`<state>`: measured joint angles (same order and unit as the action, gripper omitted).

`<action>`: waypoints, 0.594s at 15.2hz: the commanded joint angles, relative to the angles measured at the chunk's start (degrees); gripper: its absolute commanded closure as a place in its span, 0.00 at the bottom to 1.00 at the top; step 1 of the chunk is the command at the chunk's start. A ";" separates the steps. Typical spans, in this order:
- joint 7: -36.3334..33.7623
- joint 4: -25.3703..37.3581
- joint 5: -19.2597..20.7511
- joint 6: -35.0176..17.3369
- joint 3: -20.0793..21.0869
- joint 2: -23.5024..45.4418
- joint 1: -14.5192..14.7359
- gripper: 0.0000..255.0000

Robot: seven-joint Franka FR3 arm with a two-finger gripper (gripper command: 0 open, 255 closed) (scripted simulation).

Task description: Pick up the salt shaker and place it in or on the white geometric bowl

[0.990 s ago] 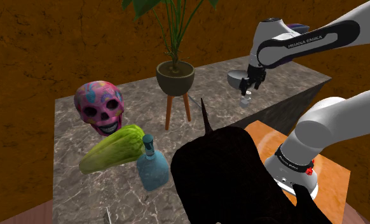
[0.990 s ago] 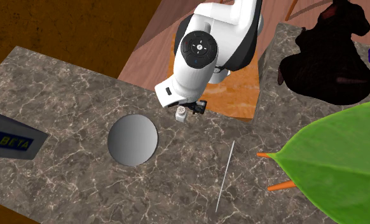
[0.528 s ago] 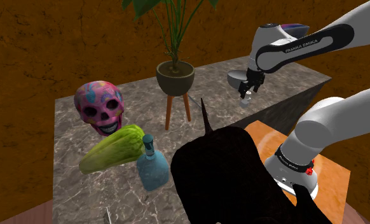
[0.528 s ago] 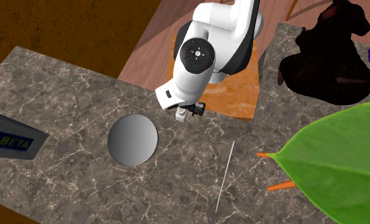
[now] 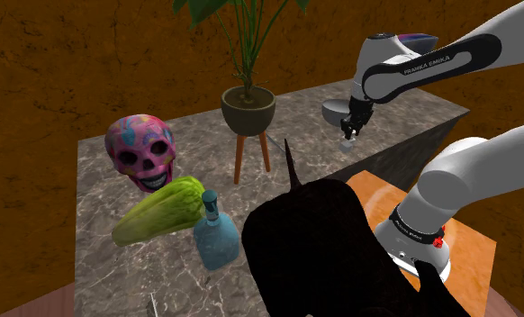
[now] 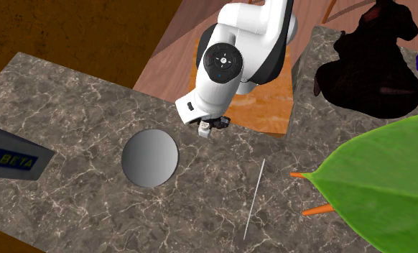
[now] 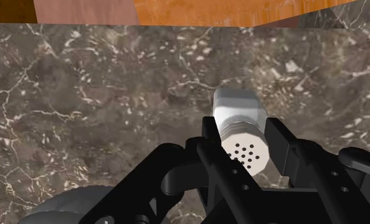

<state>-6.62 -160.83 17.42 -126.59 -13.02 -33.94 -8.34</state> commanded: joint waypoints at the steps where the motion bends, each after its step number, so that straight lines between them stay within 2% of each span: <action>1: 0.00 -0.02 0.02 0.01 -0.01 0.01 -0.01 1.00; 5: 0.00 -0.02 0.02 -0.01 -0.01 0.02 -0.02 1.00; 9: 0.51 1.88 -0.67 3.96 0.45 -2.07 0.20 1.00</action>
<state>-6.22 -159.30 16.88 -123.54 -12.68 -35.48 -8.17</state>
